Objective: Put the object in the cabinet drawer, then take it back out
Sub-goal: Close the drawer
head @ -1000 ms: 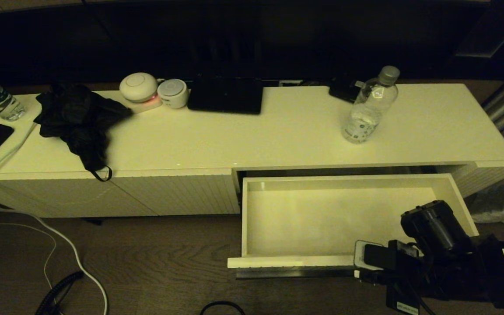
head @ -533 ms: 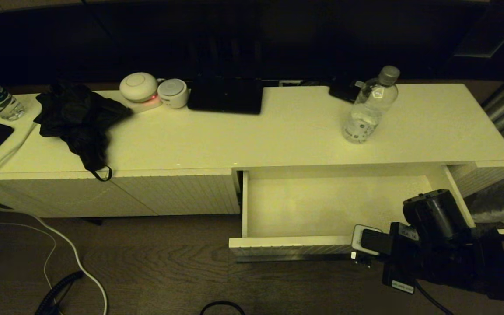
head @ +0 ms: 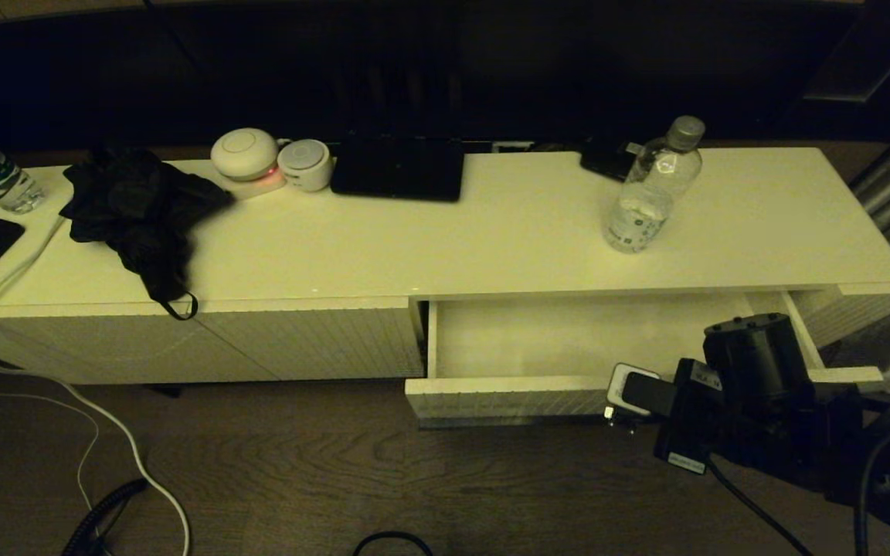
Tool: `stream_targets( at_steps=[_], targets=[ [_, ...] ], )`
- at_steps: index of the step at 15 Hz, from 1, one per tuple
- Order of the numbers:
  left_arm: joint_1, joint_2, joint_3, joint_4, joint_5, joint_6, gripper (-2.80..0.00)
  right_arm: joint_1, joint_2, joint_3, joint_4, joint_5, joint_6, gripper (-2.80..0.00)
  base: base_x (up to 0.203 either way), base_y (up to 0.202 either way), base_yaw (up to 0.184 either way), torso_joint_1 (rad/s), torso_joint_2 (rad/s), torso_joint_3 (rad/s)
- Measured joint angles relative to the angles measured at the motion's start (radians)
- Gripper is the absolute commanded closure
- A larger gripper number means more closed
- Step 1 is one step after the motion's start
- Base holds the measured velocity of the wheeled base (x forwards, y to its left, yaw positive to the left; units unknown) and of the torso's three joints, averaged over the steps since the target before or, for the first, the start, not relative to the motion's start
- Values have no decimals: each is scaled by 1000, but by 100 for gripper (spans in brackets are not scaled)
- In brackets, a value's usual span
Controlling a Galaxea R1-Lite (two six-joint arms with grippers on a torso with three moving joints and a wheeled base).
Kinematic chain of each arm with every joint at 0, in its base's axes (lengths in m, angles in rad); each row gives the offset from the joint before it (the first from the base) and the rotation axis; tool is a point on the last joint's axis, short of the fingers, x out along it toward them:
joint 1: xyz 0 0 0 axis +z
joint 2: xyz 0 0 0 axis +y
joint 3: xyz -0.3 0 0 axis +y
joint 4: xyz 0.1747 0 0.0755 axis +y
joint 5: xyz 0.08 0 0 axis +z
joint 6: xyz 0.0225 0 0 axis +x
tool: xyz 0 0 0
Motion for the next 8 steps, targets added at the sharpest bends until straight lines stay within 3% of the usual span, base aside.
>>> stream_targets(
  at_steps=[8],
  targets=[
    [0, 0, 0, 0, 0, 0, 0, -39, 120, -68, -237, 5, -22, 0, 0, 0, 0, 0, 0, 0]
  ],
)
